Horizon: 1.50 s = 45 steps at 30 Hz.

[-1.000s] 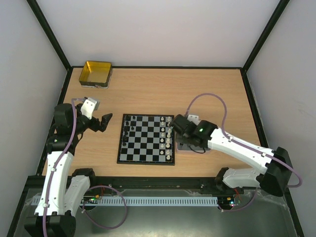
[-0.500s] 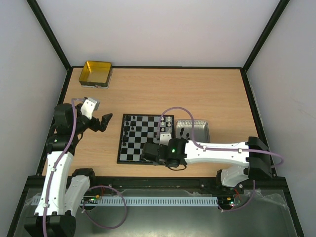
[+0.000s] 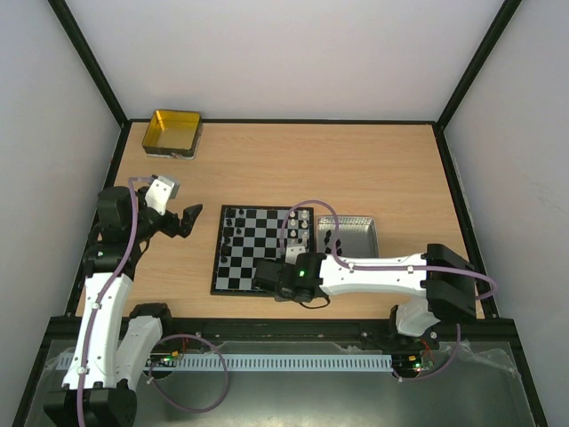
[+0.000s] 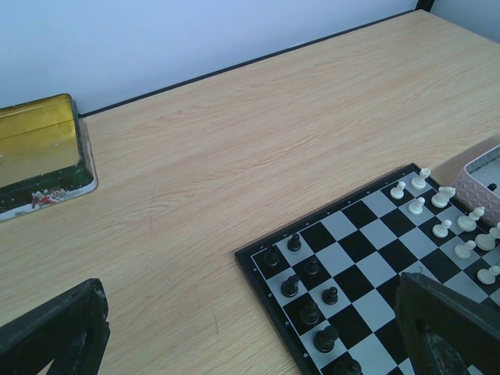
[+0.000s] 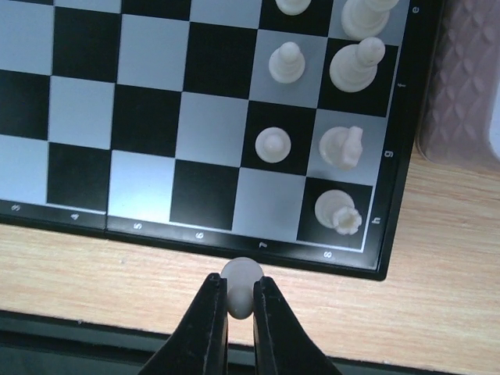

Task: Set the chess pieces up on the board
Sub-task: Place the chess piece on the chessboard.

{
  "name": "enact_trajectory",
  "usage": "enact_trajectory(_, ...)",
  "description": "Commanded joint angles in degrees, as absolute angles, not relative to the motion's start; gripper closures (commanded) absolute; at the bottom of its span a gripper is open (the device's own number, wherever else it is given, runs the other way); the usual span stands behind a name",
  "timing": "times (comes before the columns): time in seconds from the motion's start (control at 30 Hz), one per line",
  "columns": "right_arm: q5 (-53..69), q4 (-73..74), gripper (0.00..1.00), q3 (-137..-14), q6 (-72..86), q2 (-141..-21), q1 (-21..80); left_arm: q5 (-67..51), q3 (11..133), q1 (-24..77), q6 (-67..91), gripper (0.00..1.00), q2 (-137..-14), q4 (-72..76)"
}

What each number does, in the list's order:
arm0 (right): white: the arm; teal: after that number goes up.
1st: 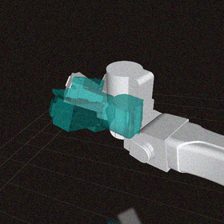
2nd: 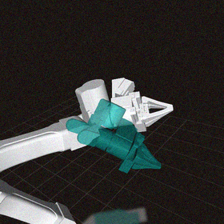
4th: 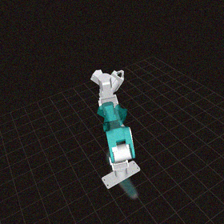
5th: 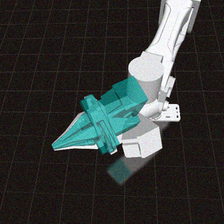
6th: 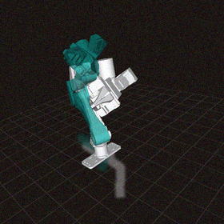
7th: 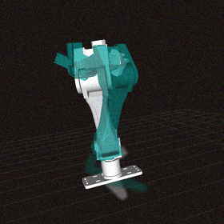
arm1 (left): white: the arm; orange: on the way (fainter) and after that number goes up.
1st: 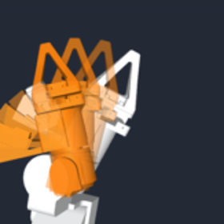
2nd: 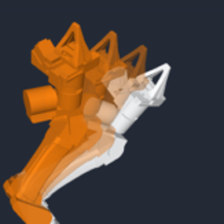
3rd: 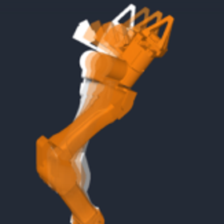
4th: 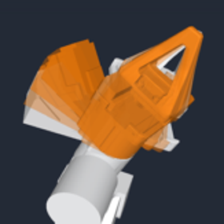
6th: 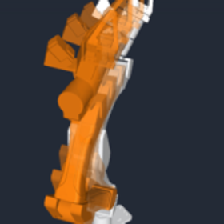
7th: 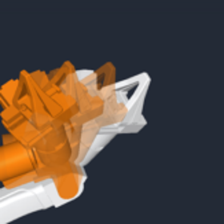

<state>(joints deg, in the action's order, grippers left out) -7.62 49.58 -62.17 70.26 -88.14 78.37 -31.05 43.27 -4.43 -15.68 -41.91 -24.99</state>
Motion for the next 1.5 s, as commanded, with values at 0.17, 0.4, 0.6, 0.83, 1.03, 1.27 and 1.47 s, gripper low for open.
enact_trajectory(0.17, -6.7, 45.6, 0.91, -59.3, 66.9, -90.0, 74.6, -31.7, 43.0, -4.7, -16.2, 0.01, -41.4, -25.3)
enact_trajectory(0.4, -5.4, 42.8, 0.91, -58.1, 65.1, -91.3, 72.8, -31.7, 43.0, -4.7, -16.3, 0.01, -41.5, -25.3)
enact_trajectory(0.6, -4.8, 41.5, 0.90, -57.5, 64.5, -92.2, 72.4, -31.9, 43.0, -4.7, -16.3, 0.01, -41.7, -25.3)
enact_trajectory(0.83, -4.5, 40.7, 0.88, -56.8, 64.3, -92.5, 72.1, -32.0, 43.0, -4.7, -16.3, 0.01, -41.7, -25.4)
enact_trajectory(1.03, -4.6, 40.8, 0.88, -56.2, 64.3, -92.3, 72.0, -32.0, 43.1, -4.7, -16.3, 0.01, -41.7, -25.4)
enact_trajectory(1.27, -4.1, 40.2, 0.88, -56.1, 64.2, -92.4, 71.9, -32.1, 43.0, -4.7, -16.4, 0.01, -41.8, -25.4)
enact_trajectory(1.47, -3.9, 39.8, 0.88, -55.7, 64.1, -93.1, 71.9, -31.9, 43.0, -4.7, -16.3, 0.01, -41.6, -25.5)
